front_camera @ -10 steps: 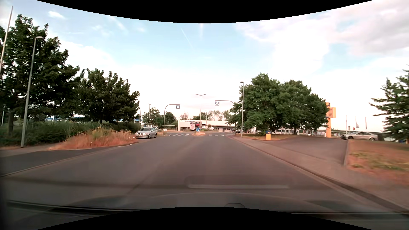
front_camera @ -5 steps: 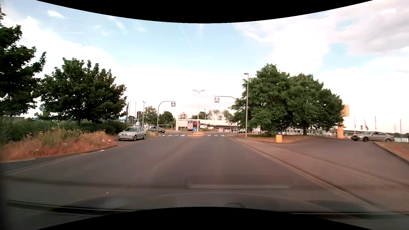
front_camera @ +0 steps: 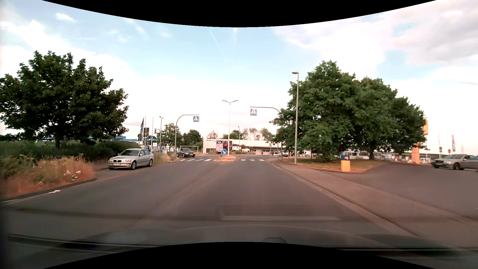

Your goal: Follow the waypoints while adhering to traffic rules and regulations

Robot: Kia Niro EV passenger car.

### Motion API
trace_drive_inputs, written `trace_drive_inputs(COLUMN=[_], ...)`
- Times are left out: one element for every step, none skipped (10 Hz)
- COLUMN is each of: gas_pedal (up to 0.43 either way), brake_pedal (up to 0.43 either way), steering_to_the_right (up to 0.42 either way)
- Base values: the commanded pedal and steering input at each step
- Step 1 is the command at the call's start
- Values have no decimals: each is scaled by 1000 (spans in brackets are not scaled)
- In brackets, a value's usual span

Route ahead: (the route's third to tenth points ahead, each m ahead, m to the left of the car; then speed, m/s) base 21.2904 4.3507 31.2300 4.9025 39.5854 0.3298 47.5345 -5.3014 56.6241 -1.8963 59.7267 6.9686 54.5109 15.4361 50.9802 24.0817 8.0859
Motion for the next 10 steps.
trace_drive_inputs(gas_pedal=[0,0,0,0,0,0,0,0,0,0], brake_pedal=[18,24,37,49,61,67,73,79,79,79], steering_to_the_right=[-5,-5,-5,-5,-5,-5,-5,-5,-5,-5])
